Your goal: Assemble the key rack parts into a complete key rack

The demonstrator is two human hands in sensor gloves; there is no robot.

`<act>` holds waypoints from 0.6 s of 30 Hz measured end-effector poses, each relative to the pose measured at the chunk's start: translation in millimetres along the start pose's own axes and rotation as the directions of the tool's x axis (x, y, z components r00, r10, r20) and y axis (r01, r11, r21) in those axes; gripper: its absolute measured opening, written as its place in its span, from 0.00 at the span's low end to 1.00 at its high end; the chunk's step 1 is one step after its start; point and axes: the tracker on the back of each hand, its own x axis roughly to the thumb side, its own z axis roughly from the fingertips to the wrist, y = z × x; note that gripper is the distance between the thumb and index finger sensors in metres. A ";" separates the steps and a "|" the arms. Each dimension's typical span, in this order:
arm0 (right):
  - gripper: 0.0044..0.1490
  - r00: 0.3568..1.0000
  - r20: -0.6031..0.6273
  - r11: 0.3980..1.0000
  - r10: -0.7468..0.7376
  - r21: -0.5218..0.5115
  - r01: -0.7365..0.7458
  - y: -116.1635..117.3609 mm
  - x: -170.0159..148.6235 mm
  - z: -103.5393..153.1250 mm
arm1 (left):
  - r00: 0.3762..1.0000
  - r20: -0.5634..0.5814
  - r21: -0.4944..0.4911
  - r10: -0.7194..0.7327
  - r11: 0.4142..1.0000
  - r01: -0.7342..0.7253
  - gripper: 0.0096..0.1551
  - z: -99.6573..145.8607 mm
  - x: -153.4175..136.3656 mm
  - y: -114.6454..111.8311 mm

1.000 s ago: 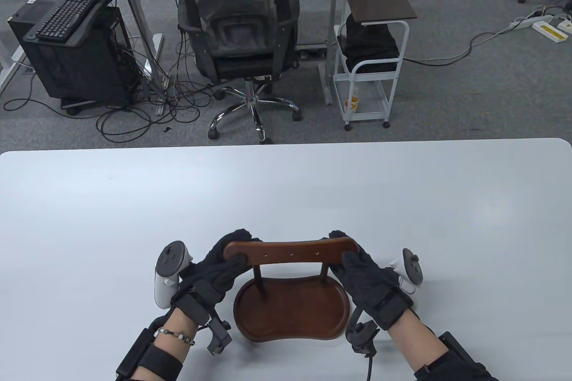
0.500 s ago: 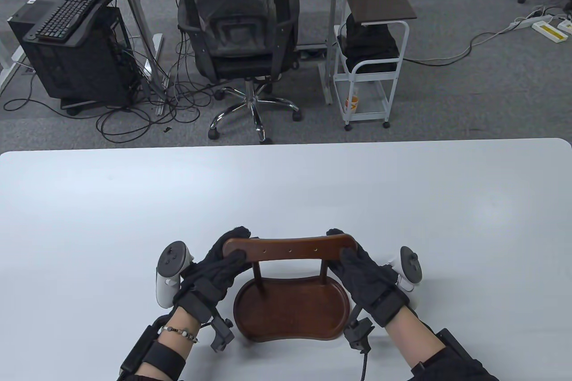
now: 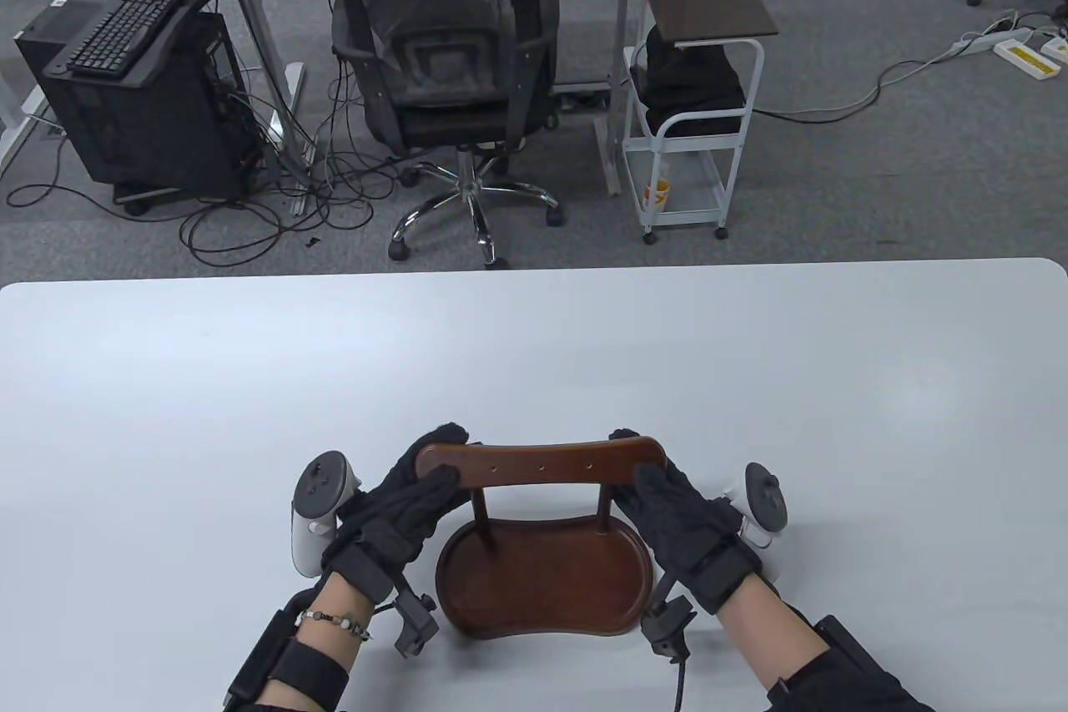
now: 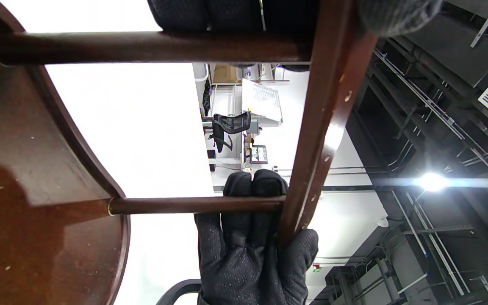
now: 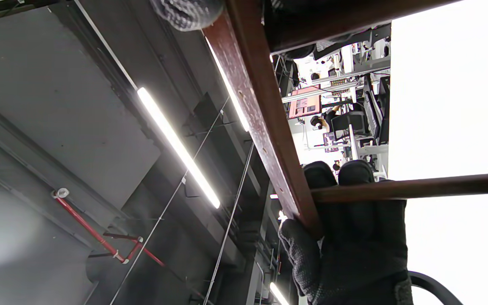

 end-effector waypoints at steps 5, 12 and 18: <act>0.44 1.000 -0.022 1.000 -0.007 0.000 0.007 1.1 -1.3 2.6 | 1.000 0.001 -0.003 0.011 1.000 -0.011 0.38 1.9 -0.4 -1.6; 0.47 0.999 -0.042 1.000 0.016 -0.023 -0.017 0.6 -3.7 9.3 | 1.000 -0.005 0.049 -0.028 0.998 0.029 0.40 7.2 1.8 -3.4; 0.52 0.994 -0.077 0.995 0.079 -0.048 -0.083 -2.3 -4.5 21.1 | 0.999 -0.029 0.072 -0.020 0.997 0.022 0.47 16.1 -0.7 -1.8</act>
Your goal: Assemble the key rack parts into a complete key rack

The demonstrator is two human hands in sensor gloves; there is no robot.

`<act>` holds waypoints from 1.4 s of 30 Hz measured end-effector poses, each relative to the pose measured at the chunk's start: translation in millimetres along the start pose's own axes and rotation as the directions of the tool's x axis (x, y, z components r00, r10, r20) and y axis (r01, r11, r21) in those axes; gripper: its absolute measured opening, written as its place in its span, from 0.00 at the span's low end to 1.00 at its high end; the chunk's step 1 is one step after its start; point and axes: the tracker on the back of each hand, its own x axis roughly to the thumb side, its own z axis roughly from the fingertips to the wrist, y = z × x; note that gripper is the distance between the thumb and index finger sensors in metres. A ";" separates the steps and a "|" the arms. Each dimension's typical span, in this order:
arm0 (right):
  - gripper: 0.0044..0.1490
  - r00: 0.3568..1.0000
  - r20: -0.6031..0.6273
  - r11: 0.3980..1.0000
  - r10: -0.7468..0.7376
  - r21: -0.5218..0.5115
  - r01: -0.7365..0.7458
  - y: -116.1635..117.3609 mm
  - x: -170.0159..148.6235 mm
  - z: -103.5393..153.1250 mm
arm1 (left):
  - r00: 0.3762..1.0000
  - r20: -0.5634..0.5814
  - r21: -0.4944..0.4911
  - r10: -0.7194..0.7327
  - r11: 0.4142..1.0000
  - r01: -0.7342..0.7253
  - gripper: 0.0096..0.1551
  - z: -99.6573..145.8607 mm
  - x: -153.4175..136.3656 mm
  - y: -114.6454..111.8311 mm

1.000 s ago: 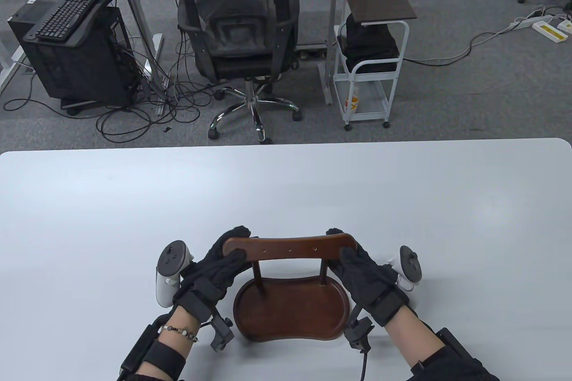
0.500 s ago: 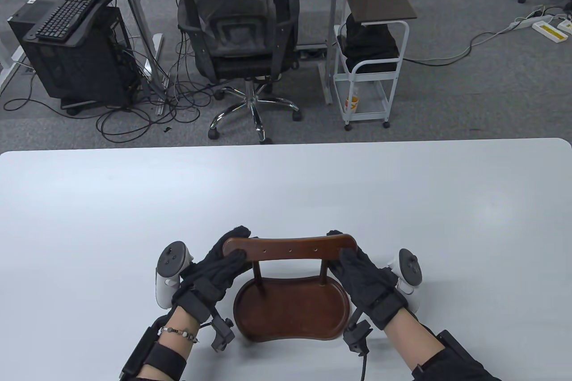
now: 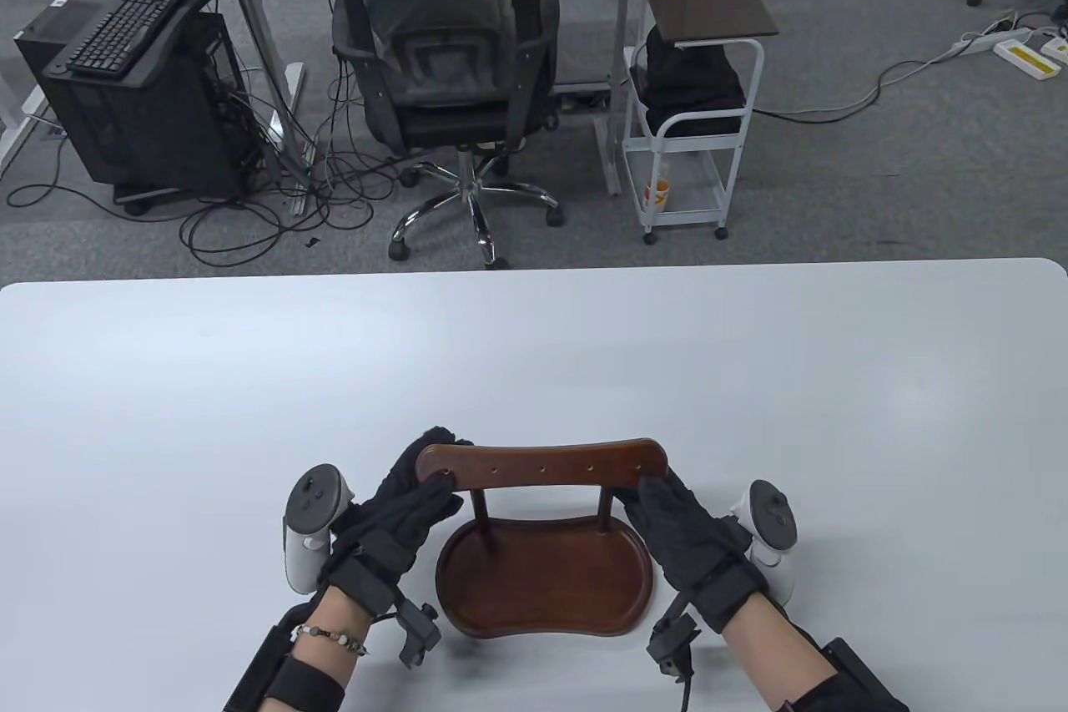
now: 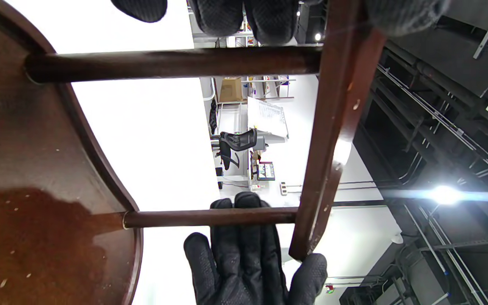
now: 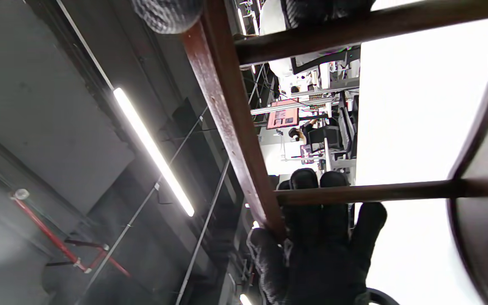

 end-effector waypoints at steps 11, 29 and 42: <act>0.52 0.999 -0.023 0.997 0.047 -0.064 -0.048 -17.2 3.1 29.8 | 0.994 -0.025 0.007 -0.104 0.995 0.104 0.51 36.7 3.8 11.8; 0.38 0.630 -0.241 0.572 0.738 -0.272 -0.774 -48.9 37.5 59.6 | 0.617 -0.347 0.233 -0.706 0.572 0.786 0.38 66.8 24.8 30.7; 0.47 0.065 -0.255 0.052 0.965 -0.057 -0.997 -15.0 20.7 53.5 | 0.007 -0.321 -0.089 -0.947 0.037 0.995 0.44 54.7 6.3 3.8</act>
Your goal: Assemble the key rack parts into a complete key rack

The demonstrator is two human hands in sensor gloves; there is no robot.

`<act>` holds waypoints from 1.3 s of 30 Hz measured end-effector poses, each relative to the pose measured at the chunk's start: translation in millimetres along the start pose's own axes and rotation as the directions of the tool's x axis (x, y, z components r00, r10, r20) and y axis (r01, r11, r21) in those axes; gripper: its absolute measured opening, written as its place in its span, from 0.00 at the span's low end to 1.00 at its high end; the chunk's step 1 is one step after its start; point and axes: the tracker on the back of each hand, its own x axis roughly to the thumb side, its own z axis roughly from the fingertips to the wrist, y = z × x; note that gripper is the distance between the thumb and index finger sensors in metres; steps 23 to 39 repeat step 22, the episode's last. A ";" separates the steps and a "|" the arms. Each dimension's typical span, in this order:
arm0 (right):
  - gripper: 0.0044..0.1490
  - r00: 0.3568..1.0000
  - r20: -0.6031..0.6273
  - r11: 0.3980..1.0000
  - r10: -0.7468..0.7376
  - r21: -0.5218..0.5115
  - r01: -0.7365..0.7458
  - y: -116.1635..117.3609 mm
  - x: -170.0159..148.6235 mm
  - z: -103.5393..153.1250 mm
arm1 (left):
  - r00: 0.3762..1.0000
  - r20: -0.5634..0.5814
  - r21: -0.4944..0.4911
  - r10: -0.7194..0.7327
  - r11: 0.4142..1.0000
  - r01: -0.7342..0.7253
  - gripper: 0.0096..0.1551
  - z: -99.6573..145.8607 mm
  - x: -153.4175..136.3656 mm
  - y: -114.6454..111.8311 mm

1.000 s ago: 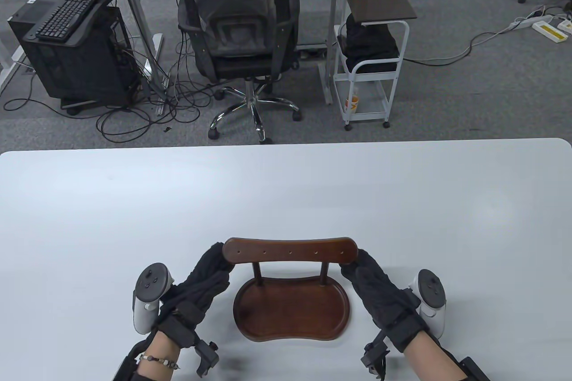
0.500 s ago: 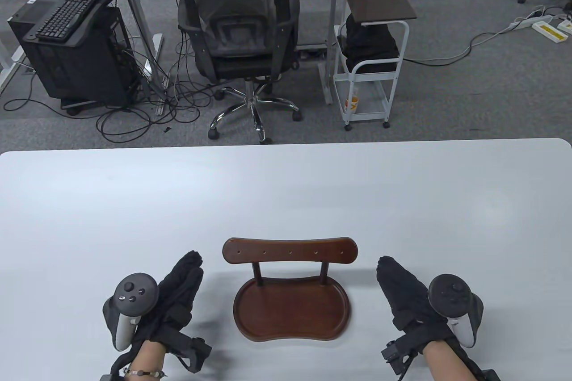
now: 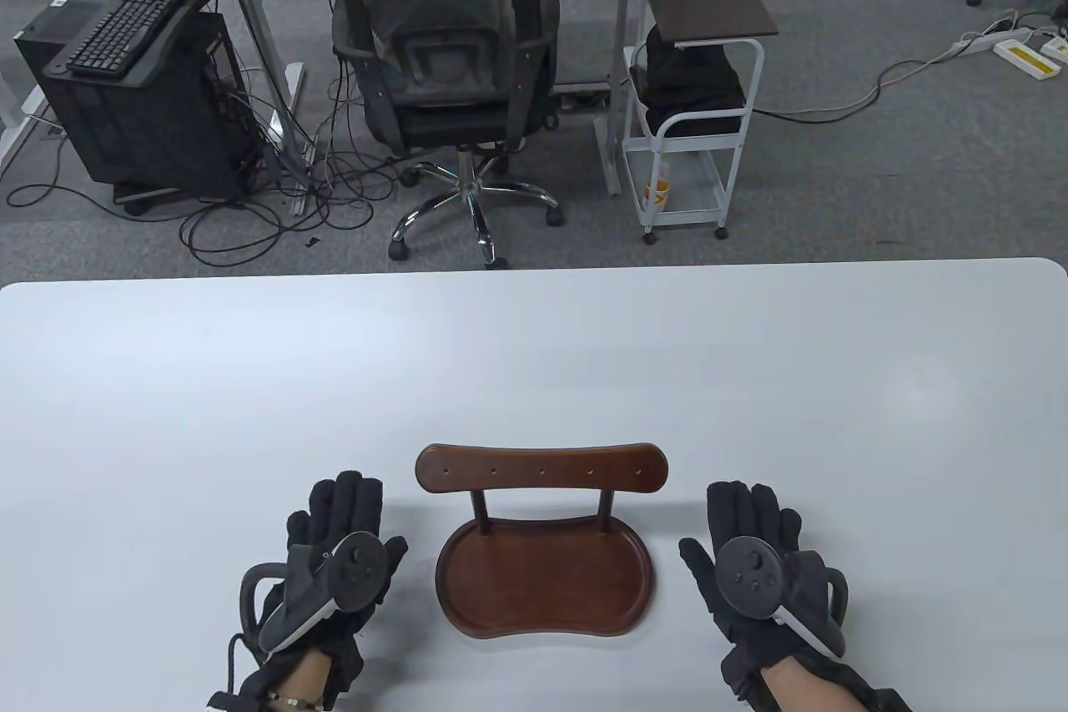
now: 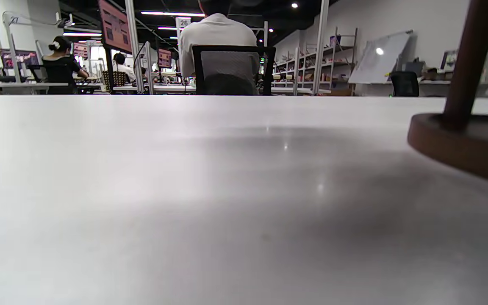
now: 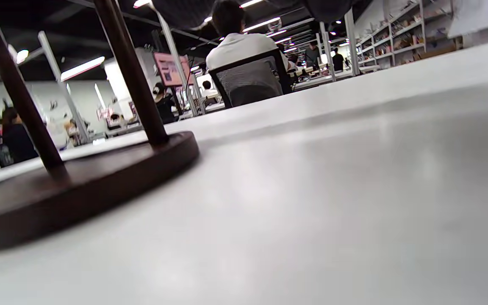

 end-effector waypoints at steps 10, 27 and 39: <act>0.48 0.998 0.018 0.997 0.064 0.034 -0.064 6.3 -0.2 -0.3 | 1.000 0.022 -0.056 -0.008 0.998 0.010 0.45 -1.2 5.0 -5.8; 0.48 0.999 0.006 0.997 0.037 0.071 -0.038 8.1 -1.8 0.0 | 1.000 0.027 -0.068 -0.010 0.998 0.011 0.44 -0.9 7.0 -7.0; 0.48 0.999 0.006 0.997 0.037 0.071 -0.038 8.1 -1.8 0.0 | 1.000 0.027 -0.068 -0.010 0.998 0.011 0.44 -0.9 7.0 -7.0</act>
